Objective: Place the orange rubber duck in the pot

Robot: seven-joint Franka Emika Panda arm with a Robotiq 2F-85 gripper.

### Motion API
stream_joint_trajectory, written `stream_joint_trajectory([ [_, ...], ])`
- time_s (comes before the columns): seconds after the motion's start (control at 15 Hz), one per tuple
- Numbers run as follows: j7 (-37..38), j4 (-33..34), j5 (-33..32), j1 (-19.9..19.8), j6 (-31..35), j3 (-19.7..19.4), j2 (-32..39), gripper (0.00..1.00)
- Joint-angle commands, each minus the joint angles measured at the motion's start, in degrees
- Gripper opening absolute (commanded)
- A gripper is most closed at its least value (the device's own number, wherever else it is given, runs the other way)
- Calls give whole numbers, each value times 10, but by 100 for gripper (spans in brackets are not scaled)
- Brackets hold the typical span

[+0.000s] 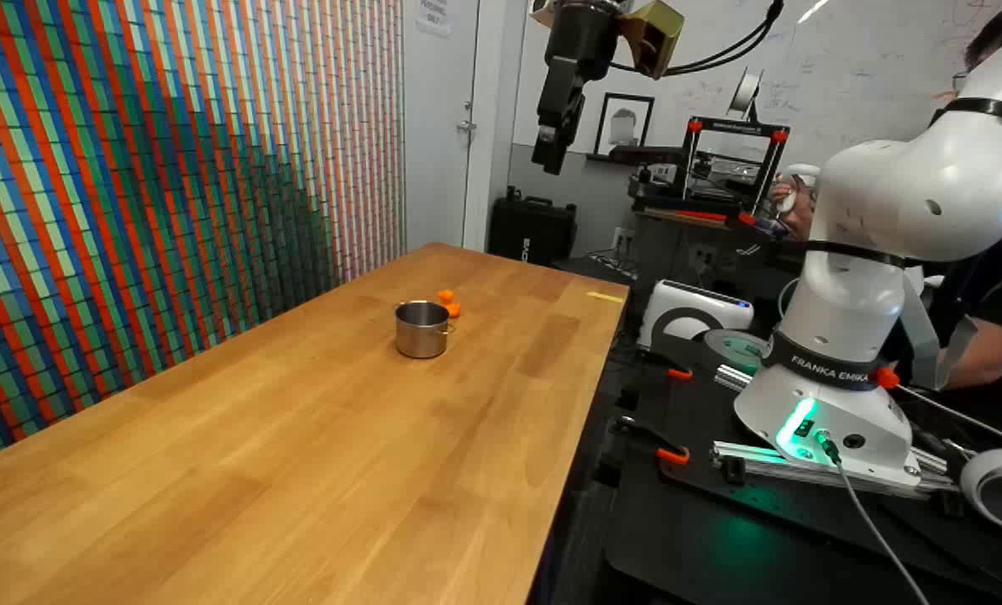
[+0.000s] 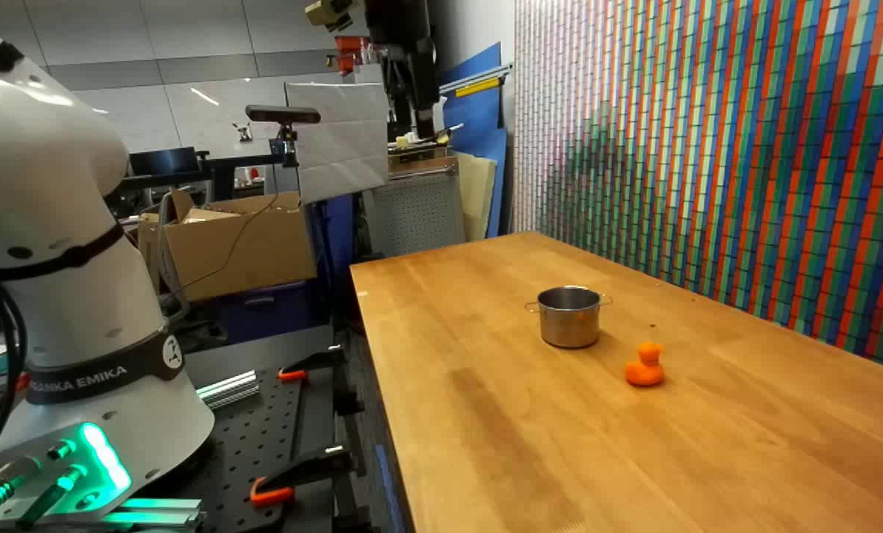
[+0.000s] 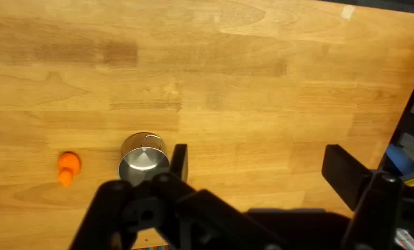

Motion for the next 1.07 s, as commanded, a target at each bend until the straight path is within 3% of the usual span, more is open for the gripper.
stream_joint_trajectory([
  [0.0, -2, 3, 3, -5, -2, 4, 0, 100],
  [0.33, -2, 6, 3, -5, -2, 4, -2, 100],
  [0.47, -5, 11, -17, -11, 26, 13, 17, 100],
  [1.0, 10, 43, -202, -88, 173, 12, 165, 100],
])
